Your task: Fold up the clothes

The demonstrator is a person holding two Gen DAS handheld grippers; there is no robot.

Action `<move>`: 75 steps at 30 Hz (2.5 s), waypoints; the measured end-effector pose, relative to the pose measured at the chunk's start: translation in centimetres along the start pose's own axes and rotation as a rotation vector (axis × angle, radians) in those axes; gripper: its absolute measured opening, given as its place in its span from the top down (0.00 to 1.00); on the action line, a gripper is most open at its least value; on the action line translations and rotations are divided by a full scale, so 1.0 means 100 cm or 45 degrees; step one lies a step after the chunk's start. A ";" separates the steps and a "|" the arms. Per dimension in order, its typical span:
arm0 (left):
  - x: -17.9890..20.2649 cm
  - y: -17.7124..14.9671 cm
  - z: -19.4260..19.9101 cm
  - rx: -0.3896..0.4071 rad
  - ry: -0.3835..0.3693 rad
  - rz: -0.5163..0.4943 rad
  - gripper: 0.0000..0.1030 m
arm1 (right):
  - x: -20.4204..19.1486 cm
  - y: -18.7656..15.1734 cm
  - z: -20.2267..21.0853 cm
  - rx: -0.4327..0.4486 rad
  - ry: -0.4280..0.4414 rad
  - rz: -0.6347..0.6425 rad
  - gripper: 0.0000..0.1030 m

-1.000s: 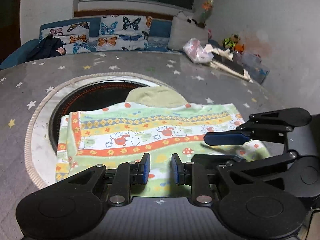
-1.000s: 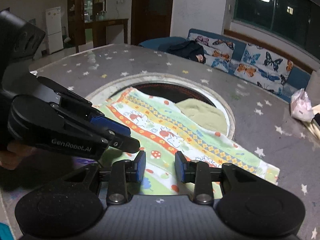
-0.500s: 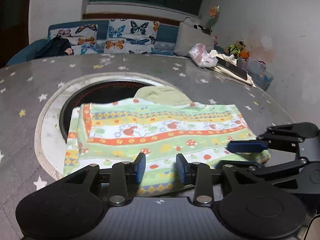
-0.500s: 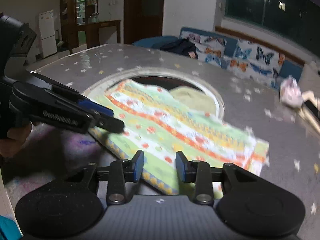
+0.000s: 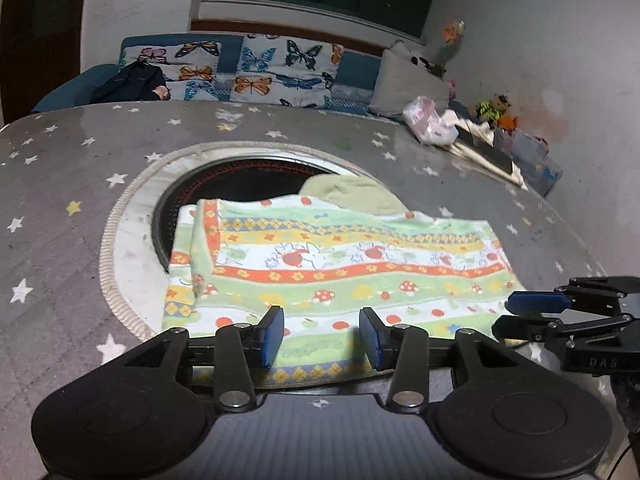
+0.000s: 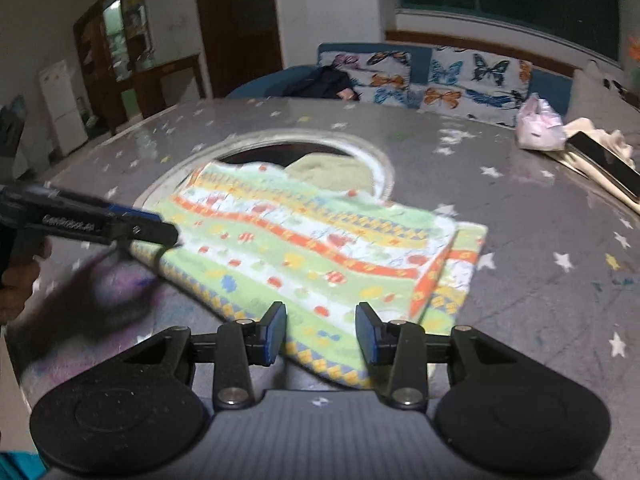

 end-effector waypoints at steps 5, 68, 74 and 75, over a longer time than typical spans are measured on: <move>-0.007 -0.006 -0.002 -0.023 0.026 0.009 0.54 | 0.009 0.000 0.001 0.006 -0.010 -0.048 0.62; -0.048 0.021 -0.002 -0.042 0.142 0.072 0.00 | -0.011 0.029 -0.040 -0.001 -0.005 -0.102 0.00; -0.049 0.021 -0.003 -0.048 0.155 0.075 0.00 | -0.012 0.027 -0.040 0.014 -0.004 -0.079 0.00; -0.050 0.020 -0.003 -0.049 0.152 0.079 0.00 | -0.012 0.027 -0.040 0.012 -0.001 -0.080 0.00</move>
Point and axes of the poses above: each gripper's, at about its wrist camera, not at the fingertips, and z roughly against the way its jaws point, x to its right, y to its top, the point moved 7 cm from there along -z, roughly the way its jaws point, and after that the axes turned 5 degrees about -x, right-handed, at the moved point
